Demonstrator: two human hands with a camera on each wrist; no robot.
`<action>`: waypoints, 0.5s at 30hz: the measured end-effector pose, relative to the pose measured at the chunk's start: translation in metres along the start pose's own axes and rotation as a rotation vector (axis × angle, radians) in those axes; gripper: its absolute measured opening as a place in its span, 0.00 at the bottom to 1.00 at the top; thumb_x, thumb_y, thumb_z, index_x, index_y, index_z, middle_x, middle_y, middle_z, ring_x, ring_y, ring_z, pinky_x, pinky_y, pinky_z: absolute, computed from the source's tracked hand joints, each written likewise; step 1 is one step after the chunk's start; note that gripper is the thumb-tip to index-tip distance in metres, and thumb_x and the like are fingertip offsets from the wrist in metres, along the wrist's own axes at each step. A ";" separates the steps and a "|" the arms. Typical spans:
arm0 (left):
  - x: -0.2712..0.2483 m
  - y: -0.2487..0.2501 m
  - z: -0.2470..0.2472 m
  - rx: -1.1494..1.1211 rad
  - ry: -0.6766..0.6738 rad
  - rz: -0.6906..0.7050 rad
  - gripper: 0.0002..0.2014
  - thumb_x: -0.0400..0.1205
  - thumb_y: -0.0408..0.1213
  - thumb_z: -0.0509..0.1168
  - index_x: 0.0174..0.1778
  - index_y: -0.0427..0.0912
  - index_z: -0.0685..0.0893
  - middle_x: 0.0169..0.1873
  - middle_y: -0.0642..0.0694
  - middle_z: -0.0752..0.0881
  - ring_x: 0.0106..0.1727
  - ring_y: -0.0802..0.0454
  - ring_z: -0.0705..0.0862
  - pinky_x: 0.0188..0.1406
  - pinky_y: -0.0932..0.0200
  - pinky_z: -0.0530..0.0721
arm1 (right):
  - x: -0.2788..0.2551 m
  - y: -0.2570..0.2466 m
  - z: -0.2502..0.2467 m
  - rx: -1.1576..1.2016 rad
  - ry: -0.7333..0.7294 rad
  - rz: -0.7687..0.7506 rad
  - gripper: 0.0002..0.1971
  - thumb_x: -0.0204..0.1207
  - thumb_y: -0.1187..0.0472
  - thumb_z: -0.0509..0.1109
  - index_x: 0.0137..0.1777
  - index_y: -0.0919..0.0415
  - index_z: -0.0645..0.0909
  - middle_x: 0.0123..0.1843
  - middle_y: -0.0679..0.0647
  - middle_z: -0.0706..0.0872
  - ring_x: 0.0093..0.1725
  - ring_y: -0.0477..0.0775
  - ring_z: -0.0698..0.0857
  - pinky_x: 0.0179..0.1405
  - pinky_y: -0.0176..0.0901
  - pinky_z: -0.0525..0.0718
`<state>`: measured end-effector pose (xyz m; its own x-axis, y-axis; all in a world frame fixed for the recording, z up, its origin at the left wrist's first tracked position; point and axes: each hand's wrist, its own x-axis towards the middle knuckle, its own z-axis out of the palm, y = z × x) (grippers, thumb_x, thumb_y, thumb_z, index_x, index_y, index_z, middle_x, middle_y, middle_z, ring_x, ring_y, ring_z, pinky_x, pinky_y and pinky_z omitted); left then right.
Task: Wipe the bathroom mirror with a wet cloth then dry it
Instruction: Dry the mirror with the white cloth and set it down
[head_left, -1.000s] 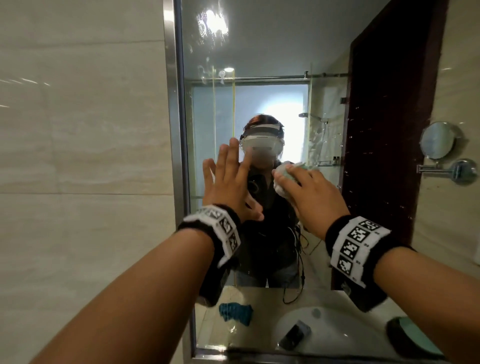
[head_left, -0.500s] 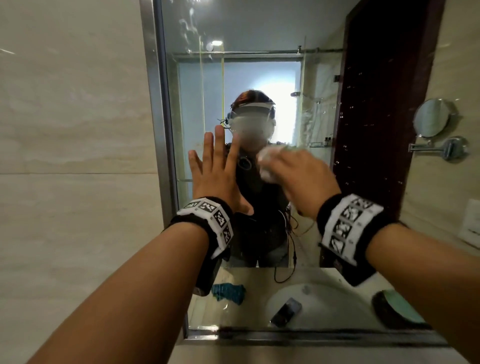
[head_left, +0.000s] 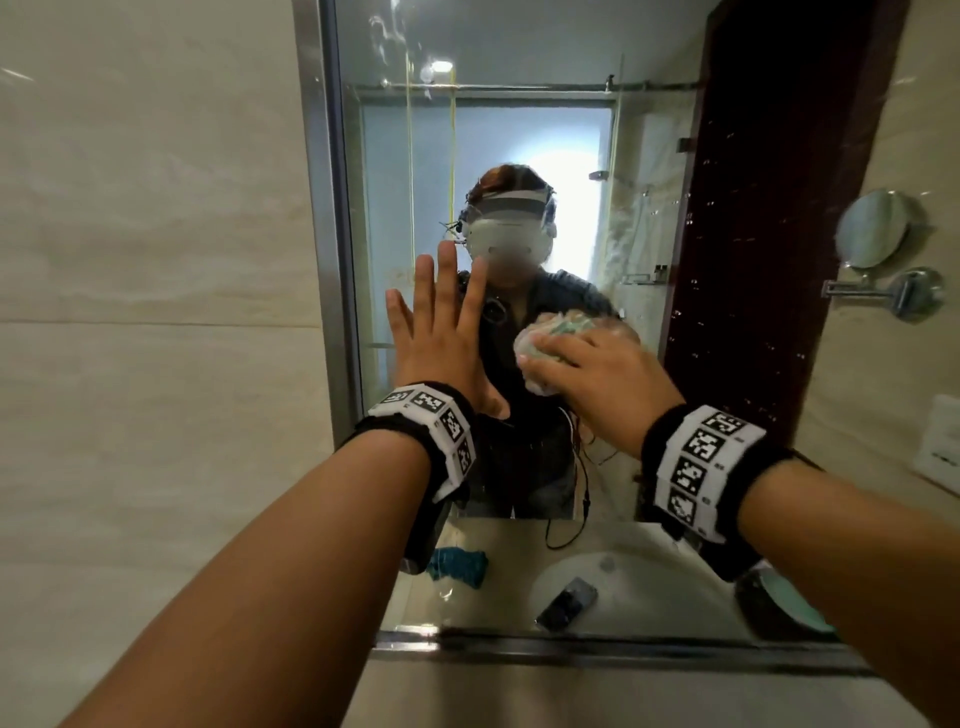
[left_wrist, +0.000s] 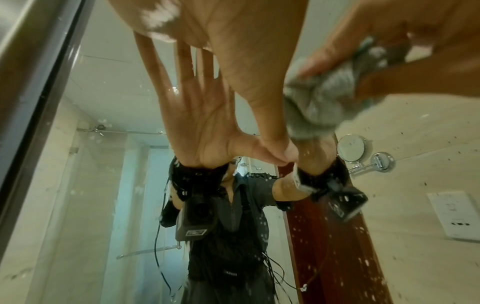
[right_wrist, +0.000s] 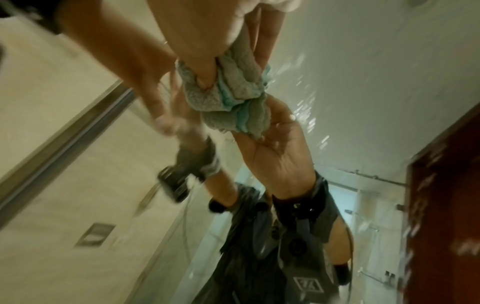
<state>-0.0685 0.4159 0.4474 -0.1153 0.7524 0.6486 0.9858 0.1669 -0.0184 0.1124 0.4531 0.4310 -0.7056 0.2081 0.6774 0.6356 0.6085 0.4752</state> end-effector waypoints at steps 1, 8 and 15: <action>-0.001 0.001 -0.001 -0.004 -0.008 -0.003 0.77 0.55 0.66 0.78 0.70 0.50 0.15 0.76 0.40 0.21 0.78 0.37 0.24 0.74 0.32 0.31 | 0.006 0.011 -0.013 0.018 0.008 0.085 0.25 0.65 0.66 0.78 0.64 0.52 0.80 0.63 0.56 0.83 0.57 0.65 0.83 0.50 0.62 0.85; -0.005 0.005 0.001 -0.006 -0.026 -0.018 0.77 0.56 0.65 0.78 0.72 0.49 0.16 0.76 0.40 0.21 0.78 0.37 0.24 0.76 0.32 0.34 | 0.018 0.045 -0.043 0.131 0.200 0.446 0.19 0.74 0.63 0.69 0.65 0.53 0.78 0.64 0.54 0.80 0.59 0.64 0.79 0.56 0.57 0.80; -0.004 0.008 0.001 0.037 -0.059 -0.049 0.76 0.58 0.64 0.78 0.73 0.48 0.17 0.76 0.39 0.20 0.78 0.36 0.24 0.76 0.33 0.35 | -0.060 -0.004 0.037 0.011 -0.011 0.055 0.41 0.47 0.73 0.85 0.64 0.56 0.80 0.61 0.60 0.84 0.50 0.65 0.86 0.49 0.60 0.87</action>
<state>-0.0598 0.4150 0.4434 -0.1710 0.7789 0.6034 0.9737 0.2270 -0.0171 0.1409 0.4667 0.3676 -0.6729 0.2497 0.6963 0.6701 0.6045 0.4308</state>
